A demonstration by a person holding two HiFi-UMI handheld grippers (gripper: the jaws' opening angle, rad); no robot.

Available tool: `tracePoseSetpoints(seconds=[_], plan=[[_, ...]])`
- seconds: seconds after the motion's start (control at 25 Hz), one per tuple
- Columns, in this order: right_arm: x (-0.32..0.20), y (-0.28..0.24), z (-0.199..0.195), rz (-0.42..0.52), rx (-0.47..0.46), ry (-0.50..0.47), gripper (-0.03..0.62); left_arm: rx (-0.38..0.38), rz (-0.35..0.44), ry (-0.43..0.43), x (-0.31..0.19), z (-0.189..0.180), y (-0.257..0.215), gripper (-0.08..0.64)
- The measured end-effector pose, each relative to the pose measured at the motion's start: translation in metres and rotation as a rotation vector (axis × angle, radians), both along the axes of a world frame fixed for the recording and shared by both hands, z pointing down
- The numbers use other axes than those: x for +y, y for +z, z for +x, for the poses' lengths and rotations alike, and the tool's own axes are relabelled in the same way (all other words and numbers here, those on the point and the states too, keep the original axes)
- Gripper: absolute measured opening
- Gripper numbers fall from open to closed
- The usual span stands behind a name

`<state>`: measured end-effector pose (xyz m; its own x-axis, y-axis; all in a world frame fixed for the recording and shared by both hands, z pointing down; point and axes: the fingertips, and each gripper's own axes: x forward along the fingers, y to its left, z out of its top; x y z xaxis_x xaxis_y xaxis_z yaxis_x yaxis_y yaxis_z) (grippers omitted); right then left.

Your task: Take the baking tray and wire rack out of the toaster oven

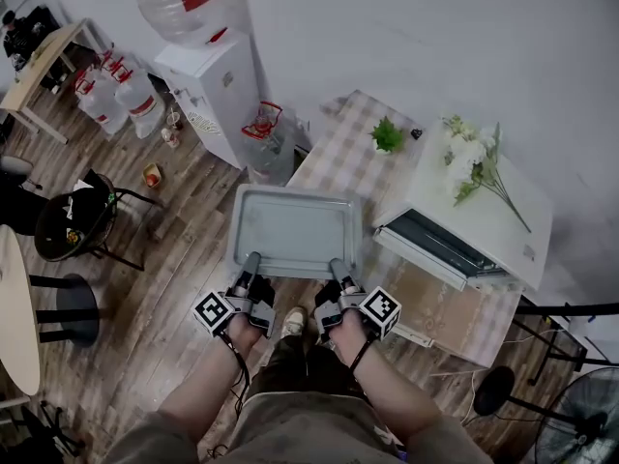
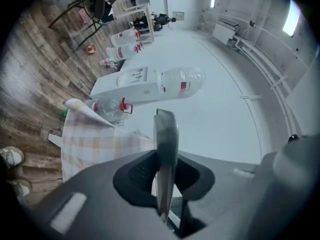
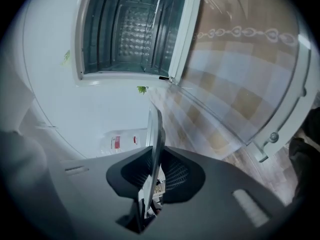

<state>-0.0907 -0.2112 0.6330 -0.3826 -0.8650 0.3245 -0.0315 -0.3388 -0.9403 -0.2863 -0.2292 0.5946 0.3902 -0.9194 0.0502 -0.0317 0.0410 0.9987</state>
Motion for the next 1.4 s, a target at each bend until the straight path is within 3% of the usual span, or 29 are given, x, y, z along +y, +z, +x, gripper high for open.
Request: tracePoseSetpoints(seconds=[0.52,0.72,0.96,1.08,1.28,1.4], plan=[[-0.002,0.042,0.003,-0.088,0.011,0.115,0.074,0.009,-0.051,0.103,-0.031,0.006,0.048,0.072],[0.002,0.049,-0.001,-0.114,0.004,0.112,0.072,-0.009,-0.068,0.129,-0.036,0.006,0.061,0.072],[0.006,0.059,-0.006,-0.155,0.018,0.067,0.069,-0.090,-0.139,0.172,-0.034,0.000,0.085,0.072],[0.008,0.062,-0.011,-0.162,0.028,0.050,0.073,-0.130,-0.133,0.192,-0.035,-0.002,0.087,0.072],[0.015,0.063,-0.022,-0.182,0.032,0.015,0.144,-0.194,-0.161,0.196,-0.035,-0.008,0.099,0.074],[0.021,0.063,-0.025,-0.194,0.042,0.003,0.152,-0.215,-0.162,0.231,-0.033,0.000,0.102,0.066]])
